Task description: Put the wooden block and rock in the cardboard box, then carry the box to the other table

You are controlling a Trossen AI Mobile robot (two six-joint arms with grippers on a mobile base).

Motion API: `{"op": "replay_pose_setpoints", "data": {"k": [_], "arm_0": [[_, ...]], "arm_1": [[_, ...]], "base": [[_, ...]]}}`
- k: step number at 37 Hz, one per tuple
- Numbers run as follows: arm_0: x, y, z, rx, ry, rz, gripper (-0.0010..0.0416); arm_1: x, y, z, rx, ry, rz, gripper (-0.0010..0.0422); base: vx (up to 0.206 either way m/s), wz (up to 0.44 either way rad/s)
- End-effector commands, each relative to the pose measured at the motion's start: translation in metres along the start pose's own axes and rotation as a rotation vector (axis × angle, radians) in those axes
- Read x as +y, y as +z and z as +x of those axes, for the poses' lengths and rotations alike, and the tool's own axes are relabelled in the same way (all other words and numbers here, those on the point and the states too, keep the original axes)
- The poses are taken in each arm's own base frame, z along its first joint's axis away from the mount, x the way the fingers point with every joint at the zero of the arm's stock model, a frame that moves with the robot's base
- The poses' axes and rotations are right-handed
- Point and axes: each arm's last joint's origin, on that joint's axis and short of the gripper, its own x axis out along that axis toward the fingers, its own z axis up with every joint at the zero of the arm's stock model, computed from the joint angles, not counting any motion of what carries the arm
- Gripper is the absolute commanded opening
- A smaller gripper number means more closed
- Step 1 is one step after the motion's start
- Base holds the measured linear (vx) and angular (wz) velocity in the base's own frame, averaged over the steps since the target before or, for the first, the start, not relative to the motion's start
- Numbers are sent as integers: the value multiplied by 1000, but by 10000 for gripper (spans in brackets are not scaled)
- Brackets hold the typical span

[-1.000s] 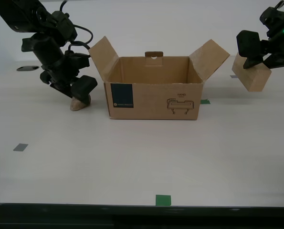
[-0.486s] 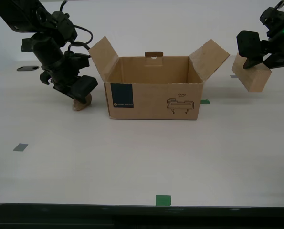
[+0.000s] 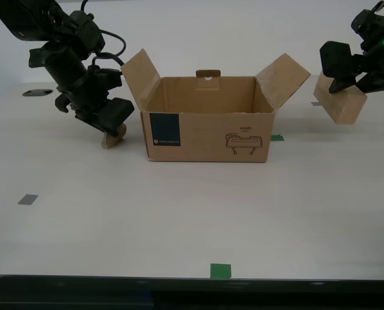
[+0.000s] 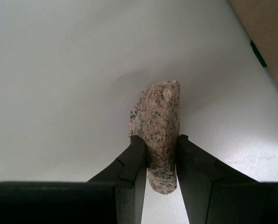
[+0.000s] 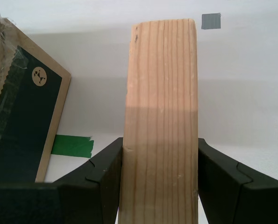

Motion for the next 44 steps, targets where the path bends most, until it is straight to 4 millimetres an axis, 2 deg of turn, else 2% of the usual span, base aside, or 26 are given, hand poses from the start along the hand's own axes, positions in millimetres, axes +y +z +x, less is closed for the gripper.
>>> {"op": "replay_pose_setpoints", "data": {"k": [1,8,16,23,28,34,44], "arm_0": [[0,1,0,-4,0,0,-1],[0,0,0,-3,0,1,-1],[0,0,0,1,-1,1,-1],[0,-1,0,10,-1,4,-1],[0,-1,0,13,-1,4,-1],[0,-1,0,15,-1,5,-1],[0,-2,0,19,-2,7,-1]], "arm_1": [[-1,-6,4,21,4,-20,66],[-3,-16,18,69,-11,-41,82],[-3,-23,37,122,-27,-57,148],[-2,-18,35,103,-19,-89,204],[-1,-15,35,92,-14,-113,221],[0,-14,34,90,-14,-123,201],[-1,-14,34,86,-32,-130,79]], "base": [[0,0],[0,0],[0,0],[0,0],[0,0],[0,0],[0,0]]}}
